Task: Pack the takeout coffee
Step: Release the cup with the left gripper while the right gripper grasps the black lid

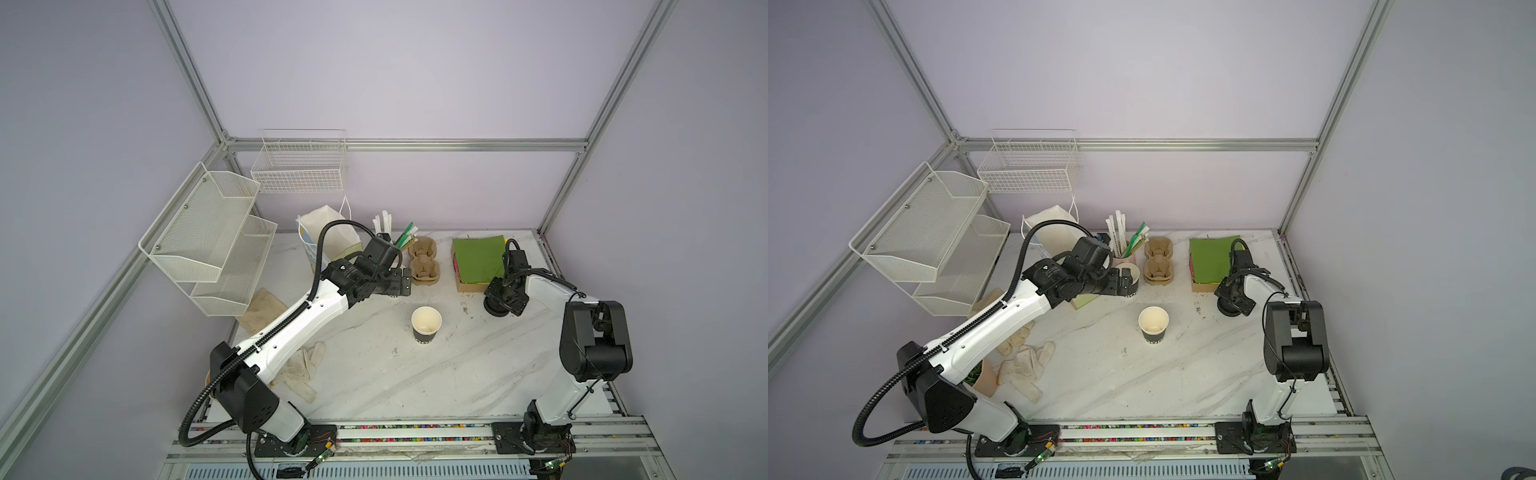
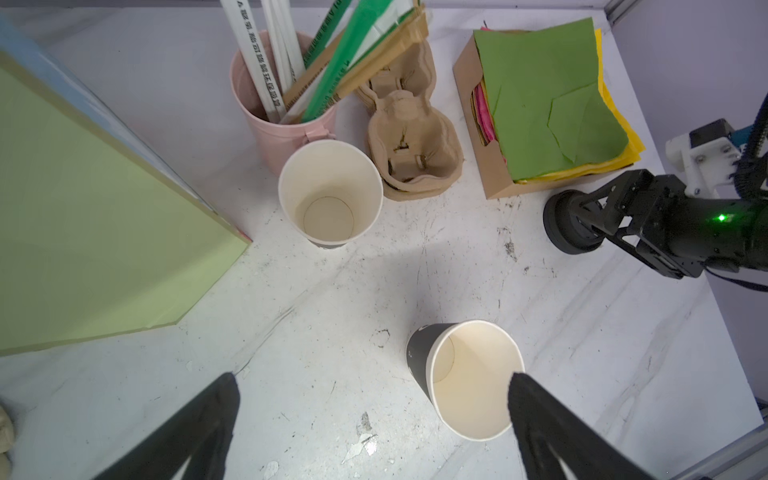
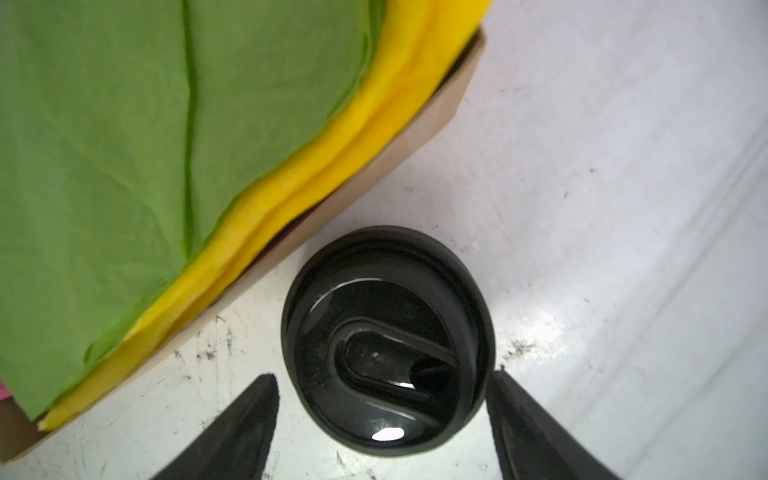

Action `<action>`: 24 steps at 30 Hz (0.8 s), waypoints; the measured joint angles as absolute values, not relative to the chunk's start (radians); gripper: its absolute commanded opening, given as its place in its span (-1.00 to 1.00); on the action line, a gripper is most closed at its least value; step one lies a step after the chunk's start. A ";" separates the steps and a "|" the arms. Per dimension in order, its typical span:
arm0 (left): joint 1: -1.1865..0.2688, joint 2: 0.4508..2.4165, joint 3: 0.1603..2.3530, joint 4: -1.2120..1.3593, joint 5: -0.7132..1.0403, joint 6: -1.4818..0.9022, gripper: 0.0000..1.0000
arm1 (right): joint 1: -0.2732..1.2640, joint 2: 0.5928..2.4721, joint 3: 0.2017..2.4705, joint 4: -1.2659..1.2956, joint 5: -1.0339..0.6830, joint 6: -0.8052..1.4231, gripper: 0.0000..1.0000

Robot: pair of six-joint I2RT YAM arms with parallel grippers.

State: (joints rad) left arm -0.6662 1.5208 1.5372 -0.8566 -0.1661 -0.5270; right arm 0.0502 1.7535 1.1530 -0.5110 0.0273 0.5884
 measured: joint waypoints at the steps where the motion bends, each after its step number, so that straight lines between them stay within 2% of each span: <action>1: -0.657 1.518 1.537 -0.857 -0.167 -0.525 1.00 | 0.050 1.758 1.156 -0.509 0.028 0.588 0.64; 9: -0.596 1.518 1.537 -0.860 -0.167 -0.467 0.99 | 0.050 1.784 1.163 -0.508 0.044 0.570 0.66; 16: -0.556 1.518 1.537 -0.863 -0.215 -0.406 1.00 | 0.050 1.786 1.167 -0.508 0.044 0.561 0.51; 24: -0.556 1.518 1.537 -0.862 -0.272 -0.369 1.00 | 0.050 1.790 1.167 -0.505 0.033 0.548 0.61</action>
State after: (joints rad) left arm -0.5556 1.5181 1.5372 -0.8616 -0.2722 -0.3691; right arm 0.0502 1.7905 1.1671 -0.5049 0.0334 0.5484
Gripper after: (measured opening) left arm 0.997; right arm 0.799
